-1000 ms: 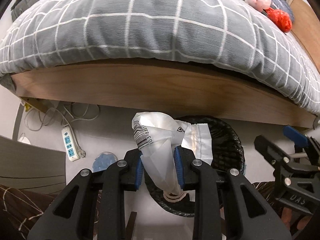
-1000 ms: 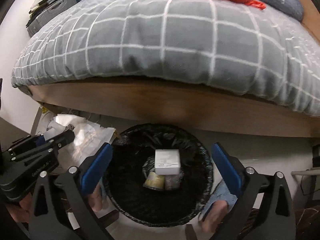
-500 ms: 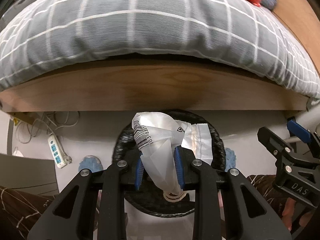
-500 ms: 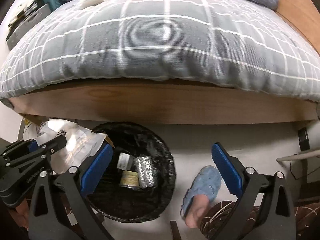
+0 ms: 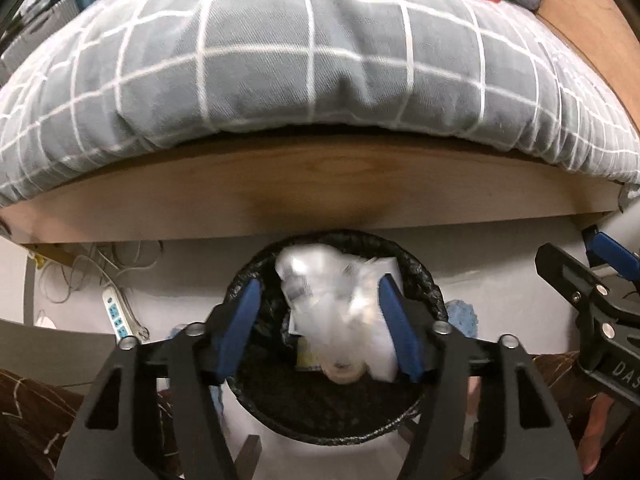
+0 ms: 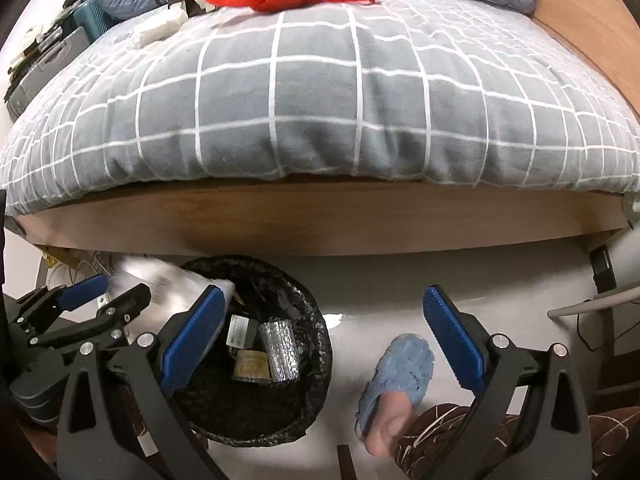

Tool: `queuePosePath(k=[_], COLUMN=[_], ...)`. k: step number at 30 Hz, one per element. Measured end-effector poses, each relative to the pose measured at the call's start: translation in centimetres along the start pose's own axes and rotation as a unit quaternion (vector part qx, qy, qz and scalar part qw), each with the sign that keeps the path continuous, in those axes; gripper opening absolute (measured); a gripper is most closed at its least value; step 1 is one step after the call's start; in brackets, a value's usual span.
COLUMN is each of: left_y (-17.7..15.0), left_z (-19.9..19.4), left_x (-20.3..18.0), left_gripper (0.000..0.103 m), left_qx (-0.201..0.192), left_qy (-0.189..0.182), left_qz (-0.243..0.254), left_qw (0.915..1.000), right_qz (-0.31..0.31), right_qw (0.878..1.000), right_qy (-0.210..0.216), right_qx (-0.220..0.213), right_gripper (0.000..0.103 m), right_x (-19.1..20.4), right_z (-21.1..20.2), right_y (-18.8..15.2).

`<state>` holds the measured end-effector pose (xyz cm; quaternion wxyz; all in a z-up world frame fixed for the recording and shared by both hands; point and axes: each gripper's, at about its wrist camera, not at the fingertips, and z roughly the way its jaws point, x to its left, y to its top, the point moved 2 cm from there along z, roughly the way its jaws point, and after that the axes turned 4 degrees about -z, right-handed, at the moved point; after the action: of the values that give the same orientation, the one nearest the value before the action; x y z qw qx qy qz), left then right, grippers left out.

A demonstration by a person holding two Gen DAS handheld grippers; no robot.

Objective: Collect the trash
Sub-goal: 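Open the left tool over the bin while the right tool releases the white box, then raise both tools back over the bed toward the tissue and red bag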

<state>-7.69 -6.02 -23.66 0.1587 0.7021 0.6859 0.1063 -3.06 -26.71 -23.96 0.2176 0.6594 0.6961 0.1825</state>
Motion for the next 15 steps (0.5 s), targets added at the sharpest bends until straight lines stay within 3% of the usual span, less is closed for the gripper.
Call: queuePosePath(k=[7, 15], left_y=[1.8, 4.3], left_z=[-2.8, -6.9], left_x=[0.7, 1.6], left_gripper=[0.094, 0.097], left_qx=[-0.044, -0.084], left_qy=[0.018, 0.019], left_qz=[-0.012, -0.034], left_qw=[0.9988, 0.9957], right_qz=[0.0, 0.013], right_qw=[0.999, 0.995], right_qy=[-0.023, -0.023], right_qx=[-0.03, -0.092], right_gripper=[0.095, 0.095], right_x=[0.1, -0.1], right_z=[-2.2, -6.1], right_y=[1.9, 4.9])
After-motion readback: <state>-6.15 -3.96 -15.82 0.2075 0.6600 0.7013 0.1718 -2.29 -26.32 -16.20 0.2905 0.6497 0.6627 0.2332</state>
